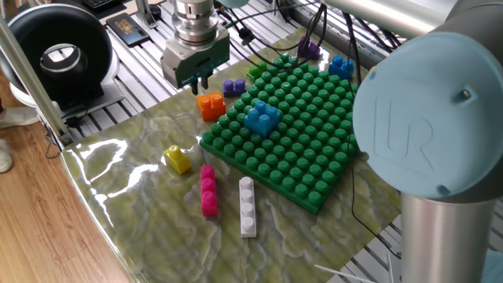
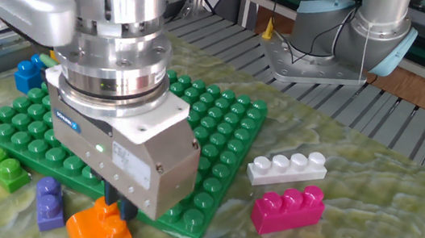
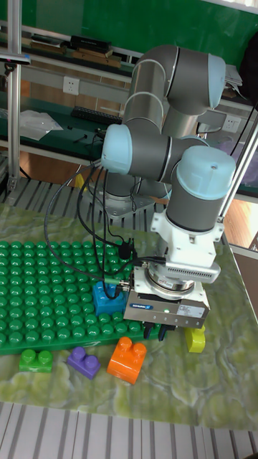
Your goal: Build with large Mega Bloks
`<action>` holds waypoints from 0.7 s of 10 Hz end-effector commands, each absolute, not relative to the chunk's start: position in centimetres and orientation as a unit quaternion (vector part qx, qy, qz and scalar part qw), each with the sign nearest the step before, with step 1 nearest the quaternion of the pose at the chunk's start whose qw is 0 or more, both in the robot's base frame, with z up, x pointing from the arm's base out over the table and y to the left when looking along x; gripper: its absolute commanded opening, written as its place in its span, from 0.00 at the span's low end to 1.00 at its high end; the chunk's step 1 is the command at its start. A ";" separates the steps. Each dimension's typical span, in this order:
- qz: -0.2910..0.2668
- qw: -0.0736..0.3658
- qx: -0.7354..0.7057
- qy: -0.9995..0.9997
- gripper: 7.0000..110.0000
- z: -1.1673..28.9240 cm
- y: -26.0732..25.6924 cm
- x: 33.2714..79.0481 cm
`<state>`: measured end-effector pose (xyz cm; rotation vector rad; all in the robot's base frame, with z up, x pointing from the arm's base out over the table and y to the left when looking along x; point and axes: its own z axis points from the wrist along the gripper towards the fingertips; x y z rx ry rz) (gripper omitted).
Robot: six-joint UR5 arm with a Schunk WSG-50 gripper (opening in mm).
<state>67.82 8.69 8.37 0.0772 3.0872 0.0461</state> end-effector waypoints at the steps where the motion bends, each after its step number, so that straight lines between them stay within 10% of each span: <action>1: 0.023 0.027 0.083 0.996 0.15 8.5 8.9 68.0; 5: 0.000 0.055 0.035 0.998 0.15 8.6 7.8 69.3; 6: -0.005 0.050 0.036 0.998 0.36 8.6 7.6 69.0; 7: 0.003 0.032 0.047 0.998 0.36 8.3 7.5 68.8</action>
